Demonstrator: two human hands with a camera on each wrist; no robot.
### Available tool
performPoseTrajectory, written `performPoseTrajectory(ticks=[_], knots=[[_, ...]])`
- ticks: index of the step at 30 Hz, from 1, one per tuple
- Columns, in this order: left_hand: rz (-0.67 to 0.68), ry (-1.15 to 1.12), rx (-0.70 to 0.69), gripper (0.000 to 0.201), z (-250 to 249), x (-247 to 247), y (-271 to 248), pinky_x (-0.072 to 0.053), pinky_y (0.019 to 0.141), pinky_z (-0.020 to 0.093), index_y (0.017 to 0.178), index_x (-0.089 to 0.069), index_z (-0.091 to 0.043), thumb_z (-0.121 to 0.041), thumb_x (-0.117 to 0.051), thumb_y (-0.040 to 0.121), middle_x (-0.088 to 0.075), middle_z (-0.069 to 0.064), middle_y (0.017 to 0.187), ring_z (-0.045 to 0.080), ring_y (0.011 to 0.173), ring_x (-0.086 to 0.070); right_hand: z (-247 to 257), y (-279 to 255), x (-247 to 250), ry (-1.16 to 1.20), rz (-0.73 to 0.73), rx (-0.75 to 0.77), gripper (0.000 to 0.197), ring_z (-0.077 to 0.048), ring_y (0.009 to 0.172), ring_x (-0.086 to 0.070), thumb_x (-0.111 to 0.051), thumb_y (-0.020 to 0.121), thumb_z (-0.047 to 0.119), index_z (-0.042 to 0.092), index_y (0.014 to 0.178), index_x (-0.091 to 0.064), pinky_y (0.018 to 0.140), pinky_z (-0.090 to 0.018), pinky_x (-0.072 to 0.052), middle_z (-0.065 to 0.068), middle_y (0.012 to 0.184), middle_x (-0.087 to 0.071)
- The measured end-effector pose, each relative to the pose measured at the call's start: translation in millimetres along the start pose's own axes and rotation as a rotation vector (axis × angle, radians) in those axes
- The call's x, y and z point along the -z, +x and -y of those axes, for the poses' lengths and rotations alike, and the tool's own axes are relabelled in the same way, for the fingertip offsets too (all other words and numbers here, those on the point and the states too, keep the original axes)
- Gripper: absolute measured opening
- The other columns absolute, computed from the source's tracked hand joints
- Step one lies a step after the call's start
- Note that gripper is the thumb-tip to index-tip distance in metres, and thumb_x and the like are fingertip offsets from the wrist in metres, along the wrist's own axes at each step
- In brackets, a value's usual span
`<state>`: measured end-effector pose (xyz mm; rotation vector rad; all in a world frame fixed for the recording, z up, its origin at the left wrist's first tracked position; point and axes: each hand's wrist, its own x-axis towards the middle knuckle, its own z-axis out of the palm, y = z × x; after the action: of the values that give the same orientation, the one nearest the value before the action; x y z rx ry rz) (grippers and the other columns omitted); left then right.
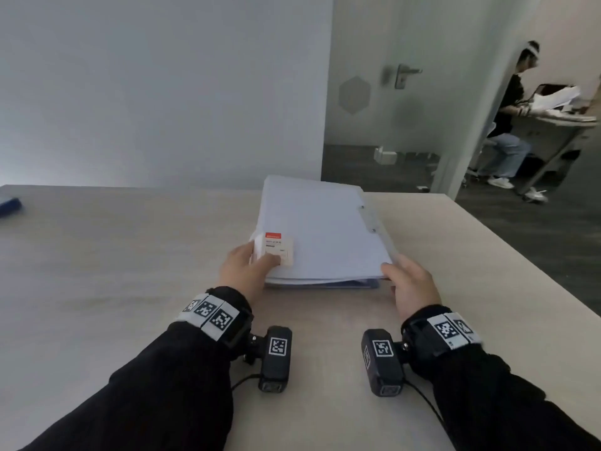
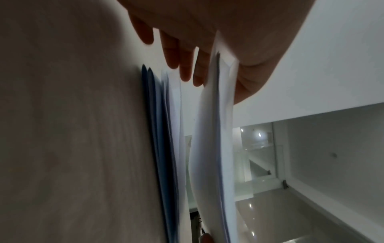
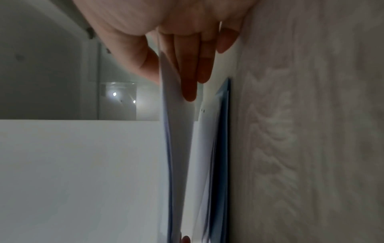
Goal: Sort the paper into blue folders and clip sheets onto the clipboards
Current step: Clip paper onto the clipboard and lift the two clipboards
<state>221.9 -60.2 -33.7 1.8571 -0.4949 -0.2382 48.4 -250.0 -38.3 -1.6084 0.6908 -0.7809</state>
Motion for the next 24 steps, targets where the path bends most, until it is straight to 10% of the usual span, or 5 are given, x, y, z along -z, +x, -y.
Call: performPoseTrajectory(ticks=[4, 9, 14, 19, 24], knots=[[-0.128, 0.132, 0.065, 0.063, 6.7, -3.1, 31.3, -0.036, 0.109, 0.041, 0.12, -0.066, -0.029, -0.054, -0.055, 0.062, -0.044, -0.003, 0.133, 0.02, 0.123, -0.044, -9.5, 30.7, -11.6, -0.124, 0.041, 0.039, 0.027, -0.006, 0.096, -0.063, -0.053, 0.088, 0.022, 0.022, 0.112, -0.067, 0.074, -0.023, -0.046, 0.011, 0.105, -0.07], [-0.104, 0.103, 0.006, 0.054, 12.4, -6.8, 64.4, -0.026, 0.115, 0.048, 0.113, -0.066, -0.042, -0.053, -0.054, 0.061, -0.039, -0.004, 0.151, 0.016, 0.142, -0.029, -15.9, 52.9, -18.9, -0.194, 0.059, 0.047, 0.012, 0.013, 0.083, -0.057, -0.057, 0.091, 0.027, 0.028, 0.102, -0.062, 0.065, -0.009, -0.04, 0.027, 0.092, -0.063], [-0.072, -0.166, 0.099, 0.032, 19.7, -9.1, 81.0, -0.047, 0.098, 0.06, 0.091, -0.076, -0.027, -0.032, -0.065, 0.061, -0.076, 0.004, 0.099, 0.035, 0.103, -0.067, -21.7, 61.0, -21.8, -0.345, 0.088, 0.023, 0.032, -0.012, 0.081, -0.061, -0.06, 0.085, 0.043, 0.015, 0.097, -0.068, 0.066, -0.023, -0.042, 0.006, 0.091, -0.068], [-0.072, -0.115, 0.111, 0.019, 23.5, -5.7, 78.2, -0.055, 0.091, 0.044, 0.082, -0.074, -0.041, -0.036, -0.065, 0.067, -0.076, -0.013, 0.083, 0.019, 0.091, -0.071, -20.0, 60.2, -24.0, -0.391, 0.083, -0.03, 0.044, -0.019, 0.062, -0.045, -0.058, 0.083, 0.046, 0.003, 0.086, -0.063, 0.058, -0.031, -0.034, -0.002, 0.069, -0.051], [-0.138, 0.006, 0.095, 0.06, 27.1, -4.4, 68.0, -0.051, 0.089, 0.033, 0.123, -0.062, -0.029, -0.046, -0.068, 0.066, -0.071, -0.004, 0.106, 0.018, 0.095, -0.067, -16.5, 59.4, -21.2, -0.366, 0.091, -0.105, 0.073, -0.011, 0.107, -0.053, -0.059, 0.083, 0.04, 0.029, 0.149, -0.031, 0.087, -0.026, -0.038, 0.007, 0.134, -0.053]])
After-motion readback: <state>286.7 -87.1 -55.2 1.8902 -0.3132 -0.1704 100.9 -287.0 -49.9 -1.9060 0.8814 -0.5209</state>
